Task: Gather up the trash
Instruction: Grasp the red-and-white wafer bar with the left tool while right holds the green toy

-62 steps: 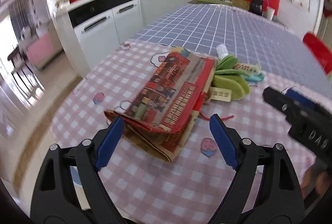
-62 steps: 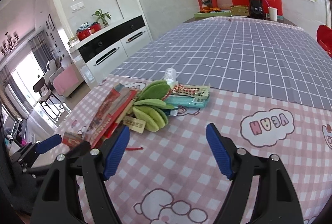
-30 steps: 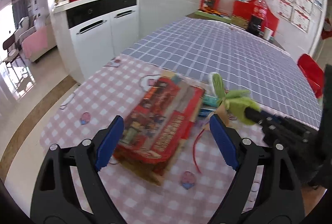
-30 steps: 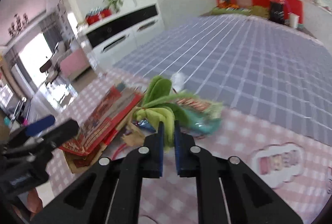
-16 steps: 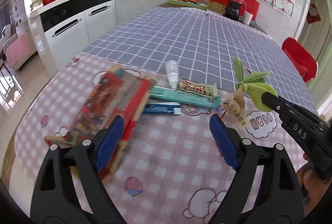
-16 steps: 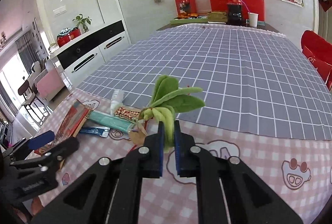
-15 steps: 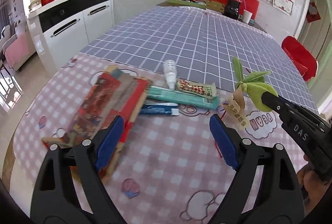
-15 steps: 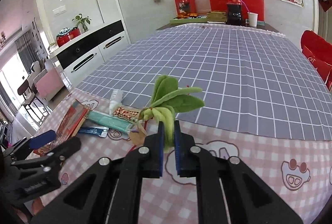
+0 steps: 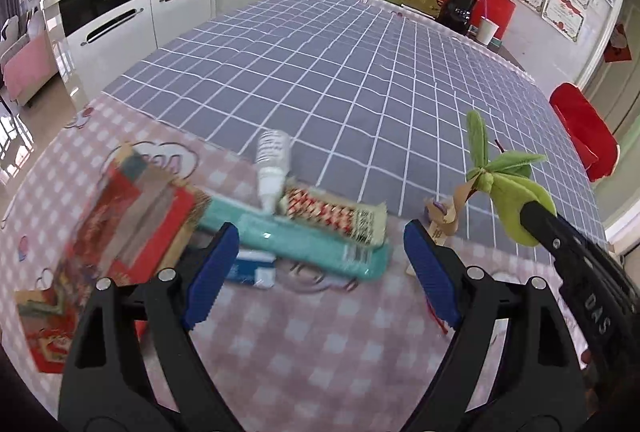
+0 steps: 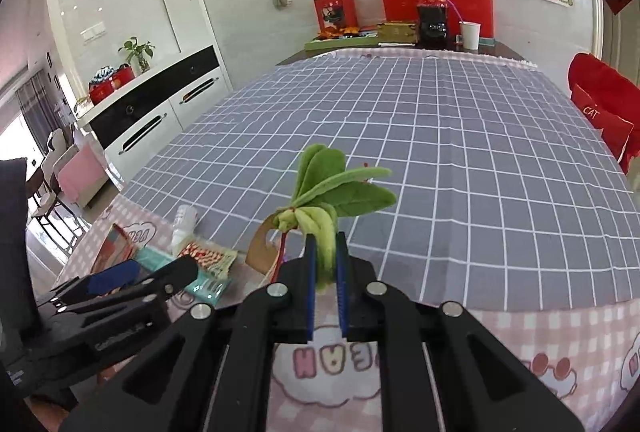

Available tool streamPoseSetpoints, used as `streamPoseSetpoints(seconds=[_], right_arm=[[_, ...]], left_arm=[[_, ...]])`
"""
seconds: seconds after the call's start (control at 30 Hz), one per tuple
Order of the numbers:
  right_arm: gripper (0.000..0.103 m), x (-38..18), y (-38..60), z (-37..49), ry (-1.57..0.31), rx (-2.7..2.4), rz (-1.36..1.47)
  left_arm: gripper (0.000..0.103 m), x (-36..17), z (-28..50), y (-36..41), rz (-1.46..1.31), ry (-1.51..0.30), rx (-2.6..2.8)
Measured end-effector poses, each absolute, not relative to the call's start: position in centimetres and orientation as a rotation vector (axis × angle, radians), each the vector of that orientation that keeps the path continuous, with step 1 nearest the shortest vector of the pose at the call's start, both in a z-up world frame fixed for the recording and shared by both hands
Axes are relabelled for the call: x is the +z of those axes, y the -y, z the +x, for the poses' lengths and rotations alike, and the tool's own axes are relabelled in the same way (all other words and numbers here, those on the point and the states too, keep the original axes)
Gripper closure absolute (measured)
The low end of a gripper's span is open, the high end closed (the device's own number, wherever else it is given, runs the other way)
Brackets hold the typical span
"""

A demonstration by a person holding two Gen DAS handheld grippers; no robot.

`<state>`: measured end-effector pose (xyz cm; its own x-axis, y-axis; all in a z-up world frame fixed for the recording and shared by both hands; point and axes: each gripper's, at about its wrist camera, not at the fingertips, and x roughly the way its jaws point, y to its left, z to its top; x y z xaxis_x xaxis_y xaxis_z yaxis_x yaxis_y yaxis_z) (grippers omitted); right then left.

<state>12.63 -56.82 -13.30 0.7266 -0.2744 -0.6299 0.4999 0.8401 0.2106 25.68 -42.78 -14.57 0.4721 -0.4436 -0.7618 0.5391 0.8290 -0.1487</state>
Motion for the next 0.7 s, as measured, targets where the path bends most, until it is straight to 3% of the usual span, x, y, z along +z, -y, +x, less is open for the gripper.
streamPoseSetpoints(seconds=[0.43,0.6,0.63,0.7], right_arm=[[0.094,-15.2,58.4,13.3,-0.625,-0.399,0.465],[0.094,-15.6,58.1,13.9,-0.643,-0.371,0.479],[0.094,-15.7,58.1,14.0,-0.646,-0.366,0.482],[0.093,-15.8,58.1,14.0,-0.648,-0.354,0.497]], left_arm=[[0.021,-17.2,27.3,46.7,0.208,-0.946,-0.508],[0.035,-17.5,27.0,47.4,0.271,-0.924,-0.485],[0.043,-17.4,27.0,47.3,0.269,-0.922,-0.491],[0.045,-17.4,26.9,47.3,0.273,-0.919,-0.501]])
